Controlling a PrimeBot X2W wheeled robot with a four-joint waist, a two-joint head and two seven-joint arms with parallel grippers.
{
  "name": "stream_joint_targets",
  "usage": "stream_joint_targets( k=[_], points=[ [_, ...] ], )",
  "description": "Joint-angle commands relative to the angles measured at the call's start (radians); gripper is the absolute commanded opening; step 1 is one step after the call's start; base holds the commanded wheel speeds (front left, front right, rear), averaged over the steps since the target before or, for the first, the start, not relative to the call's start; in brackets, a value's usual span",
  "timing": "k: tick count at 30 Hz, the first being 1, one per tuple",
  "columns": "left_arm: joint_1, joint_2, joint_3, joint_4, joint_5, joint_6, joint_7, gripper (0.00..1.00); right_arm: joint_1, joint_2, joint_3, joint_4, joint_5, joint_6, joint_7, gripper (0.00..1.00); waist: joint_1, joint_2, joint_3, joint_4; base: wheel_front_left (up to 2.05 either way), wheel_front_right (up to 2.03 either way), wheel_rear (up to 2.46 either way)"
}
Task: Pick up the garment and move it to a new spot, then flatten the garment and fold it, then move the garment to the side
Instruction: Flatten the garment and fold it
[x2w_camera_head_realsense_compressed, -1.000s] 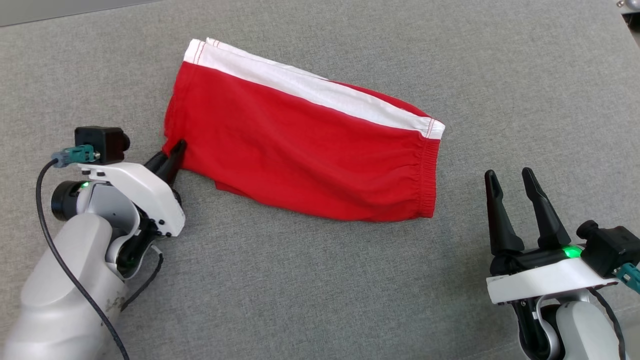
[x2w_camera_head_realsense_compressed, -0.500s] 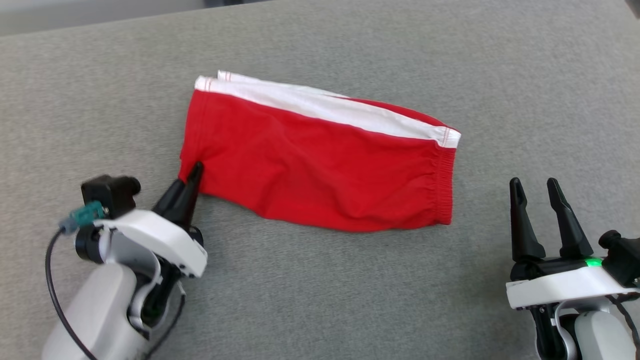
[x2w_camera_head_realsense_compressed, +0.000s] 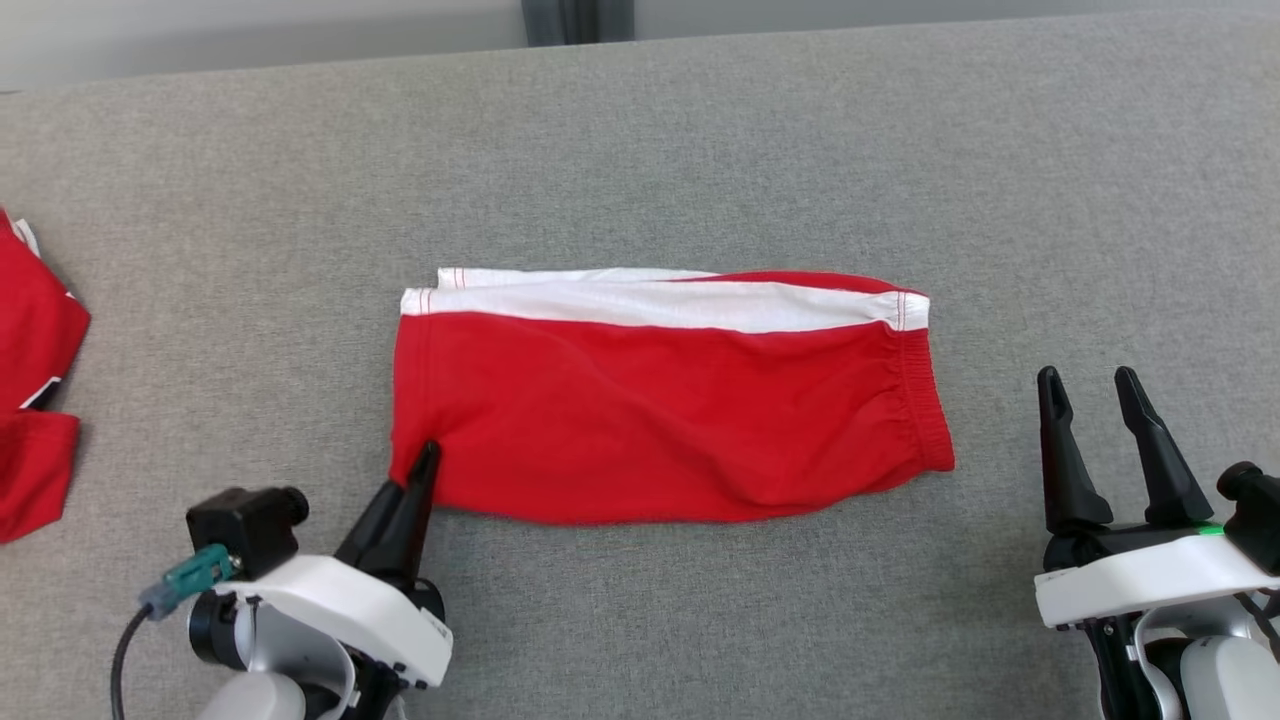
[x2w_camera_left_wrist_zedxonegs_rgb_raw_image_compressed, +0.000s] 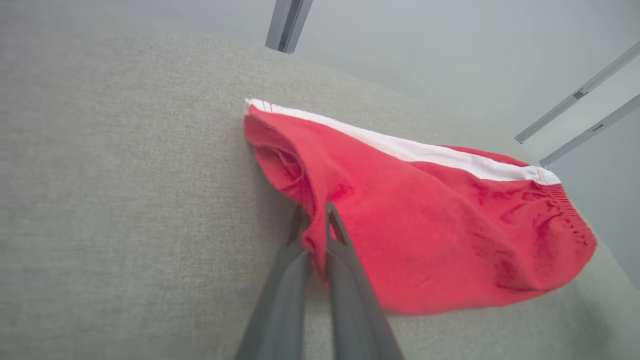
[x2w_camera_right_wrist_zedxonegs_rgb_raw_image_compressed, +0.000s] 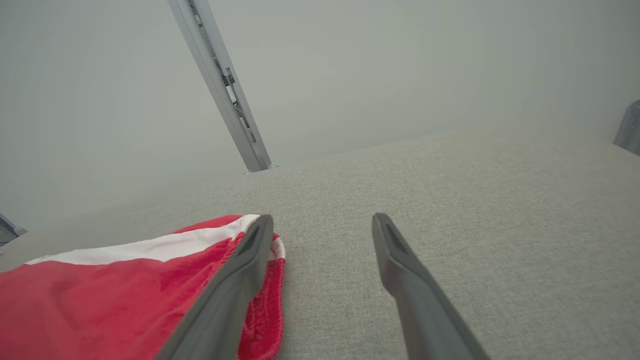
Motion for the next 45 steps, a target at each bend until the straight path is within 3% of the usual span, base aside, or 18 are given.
stream_joint_targets(
  k=[1, 4, 5, 6, 7, 16, 26, 36, 45],
  points=[
    [0.009, 0.001, 0.002, -0.002, -0.004, 0.008, 0.004, 0.00, 0.007, -0.006, -0.005, -0.005, -0.004, 0.000, 0.006, 1.00, 0.0000, 0.0000, -0.005, 0.003, 0.00, 0.00, 0.00],
    [0.025, -0.007, -0.004, 0.018, -0.016, 0.017, 0.014, 0.00, 0.013, -0.005, -0.008, -0.012, -0.004, 0.000, 0.019, 1.00, 0.0000, 0.0000, -0.015, 0.008, 0.00, 0.00, 0.00],
    [0.030, -0.008, -0.004, 0.031, -0.020, 0.020, 0.019, 0.15, 0.015, -0.005, -0.007, -0.013, -0.004, 0.000, 0.022, 1.00, 0.0000, 0.0000, -0.020, 0.006, 0.00, 0.00, 0.00],
    [0.029, -0.013, 0.001, 0.040, -0.018, 0.028, 0.011, 0.61, 0.017, -0.006, -0.005, -0.014, -0.004, 0.000, 0.027, 1.00, 0.0000, 0.0000, -0.024, 0.006, 0.00, 0.00, 0.00],
    [0.026, -0.016, 0.004, 0.052, -0.016, 0.031, 0.007, 1.00, 0.020, -0.005, -0.003, -0.015, -0.005, 0.000, 0.028, 1.00, 0.0000, 0.0000, -0.030, 0.004, 0.00, 0.00, 0.00],
    [-0.010, 0.009, 0.053, 0.091, 0.043, 0.087, -0.088, 1.00, 0.032, -0.006, 0.000, -0.023, -0.010, 0.000, 0.046, 1.00, 0.0000, 0.0000, -0.083, -0.004, 0.00, 0.00, 0.00],
    [-0.116, 0.007, 0.130, 0.103, 0.105, 0.051, -0.243, 1.00, -0.001, -0.006, 0.019, -0.021, -0.031, 0.000, 0.051, 1.00, 0.0000, 0.0000, -0.126, 0.002, 0.00, 0.00, 0.00],
    [-0.052, 0.029, 0.145, 0.068, 0.257, 0.055, -0.260, 1.00, 0.016, -0.006, 0.028, -0.010, -0.055, 0.000, 0.052, 1.00, 0.0000, 0.0000, -0.161, 0.000, 0.00, 0.00, 0.00],
    [0.029, 0.028, 0.148, 0.049, 0.271, 0.054, -0.259, 1.00, 0.053, -0.006, 0.017, -0.030, -0.075, 0.000, 0.067, 1.00, 0.0000, 0.0000, -0.189, 0.009, 0.00, 0.00, 0.00]
  ],
)
